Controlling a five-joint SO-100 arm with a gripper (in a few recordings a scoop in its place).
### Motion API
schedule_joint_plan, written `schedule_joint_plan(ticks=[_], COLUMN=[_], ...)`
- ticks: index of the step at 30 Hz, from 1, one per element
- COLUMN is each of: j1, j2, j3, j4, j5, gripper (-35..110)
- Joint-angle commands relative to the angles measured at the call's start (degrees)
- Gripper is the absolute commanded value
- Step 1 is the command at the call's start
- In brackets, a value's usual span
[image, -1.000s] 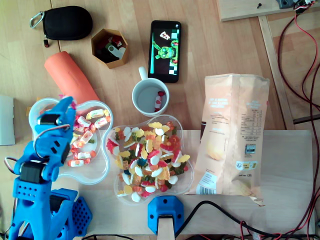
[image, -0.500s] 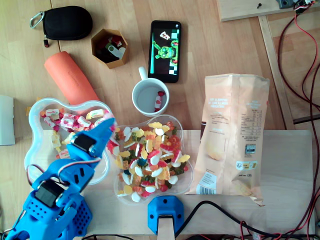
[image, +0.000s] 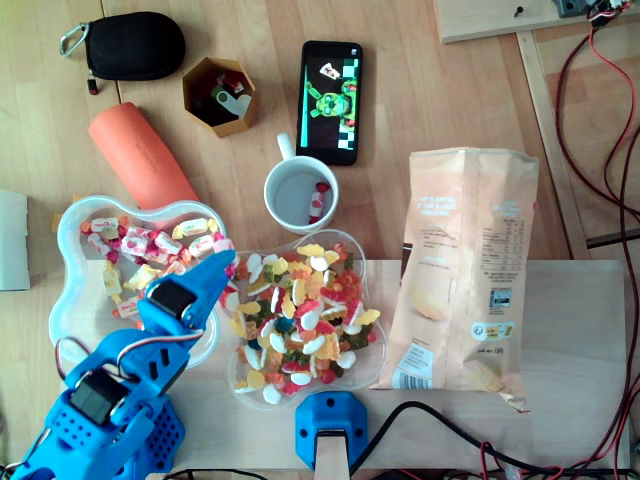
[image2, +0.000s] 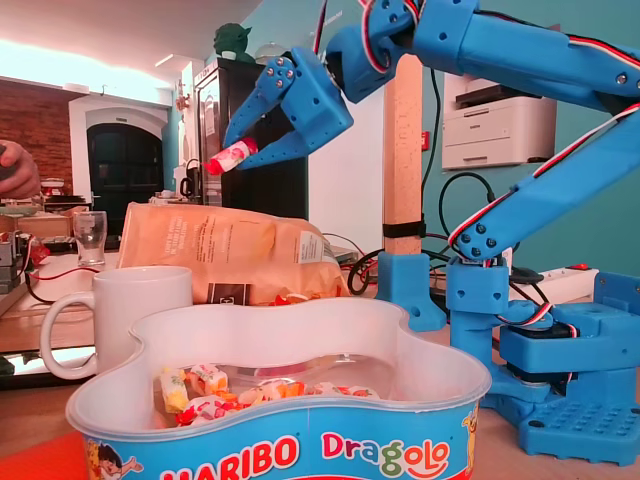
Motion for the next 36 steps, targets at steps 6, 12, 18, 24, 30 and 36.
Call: schedule_joint_plan(ticks=[6, 12, 18, 24, 30, 36], j1=[0.6, 0.6, 0.5, -0.7, -1.1, -1.1], j2=[1.8, -4.7, -16.8, -23.9, -30.8, -41.0], j3=[3.7, 9.6, 6.2, -0.5, -8.2, -21.5], j4=[-9.5, -21.5, -25.0, -24.8, -20.6, -10.9], j5=[6.3, 8.3, 8.3, 8.5, 8.5, 8.5], gripper=[-4, -4, -4, -4, -4, -4])
